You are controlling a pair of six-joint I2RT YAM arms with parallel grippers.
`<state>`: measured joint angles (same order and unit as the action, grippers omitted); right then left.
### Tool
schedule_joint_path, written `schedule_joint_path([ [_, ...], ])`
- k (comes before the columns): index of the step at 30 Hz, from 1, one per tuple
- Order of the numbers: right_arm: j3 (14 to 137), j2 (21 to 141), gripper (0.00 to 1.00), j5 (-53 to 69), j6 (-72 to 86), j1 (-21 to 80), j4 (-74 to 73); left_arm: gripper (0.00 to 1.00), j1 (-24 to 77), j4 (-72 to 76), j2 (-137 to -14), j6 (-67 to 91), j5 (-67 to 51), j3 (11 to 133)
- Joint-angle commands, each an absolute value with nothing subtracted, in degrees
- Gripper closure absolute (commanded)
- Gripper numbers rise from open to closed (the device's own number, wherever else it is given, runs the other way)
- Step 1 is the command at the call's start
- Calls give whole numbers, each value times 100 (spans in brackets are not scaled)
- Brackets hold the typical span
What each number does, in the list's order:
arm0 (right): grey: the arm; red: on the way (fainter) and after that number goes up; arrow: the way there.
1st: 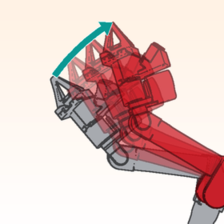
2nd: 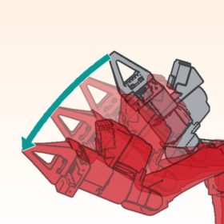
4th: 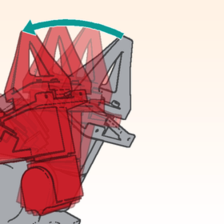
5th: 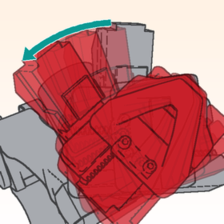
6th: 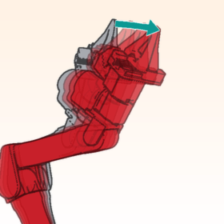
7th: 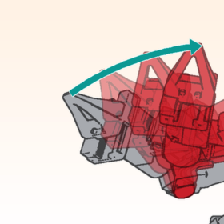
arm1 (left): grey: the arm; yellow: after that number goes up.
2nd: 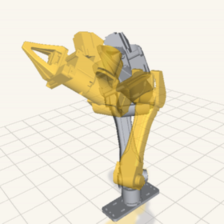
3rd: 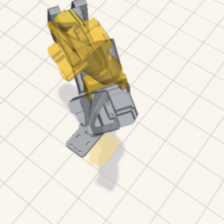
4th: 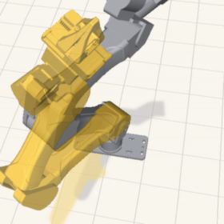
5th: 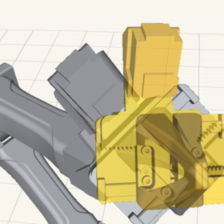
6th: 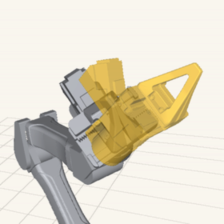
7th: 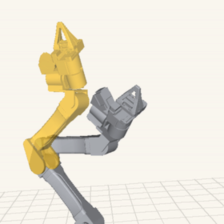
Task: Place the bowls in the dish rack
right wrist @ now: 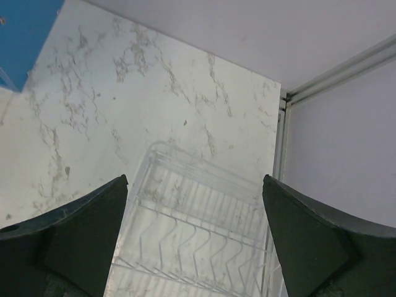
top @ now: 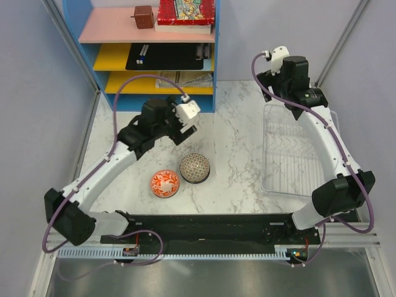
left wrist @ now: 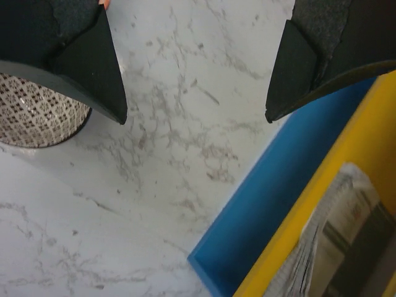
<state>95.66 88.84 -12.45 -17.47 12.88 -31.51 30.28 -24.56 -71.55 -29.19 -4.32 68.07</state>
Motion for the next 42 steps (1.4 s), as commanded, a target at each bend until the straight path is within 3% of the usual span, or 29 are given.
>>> schedule_joint_path([
  [1,9484,8456,3,-941,-2214,1003,-3901,0,3655,-1705,-8093,-4016,395,7696],
  [10,9351,7902,3,-941,-2724,275,-4420,0,4508,-345,-9867,-6001,966,8718],
  [20,9273,7743,3,-9,-2707,-931,-4711,0,4852,1484,-11714,-8364,940,9842],
  [27,8808,7384,3,351,-2654,-1125,-4711,0,4527,1556,-13726,-9157,1107,12309],
  [42,8490,7014,3,887,-2329,-1151,-4518,0,3419,1916,-14396,-10213,1292,12700],
])
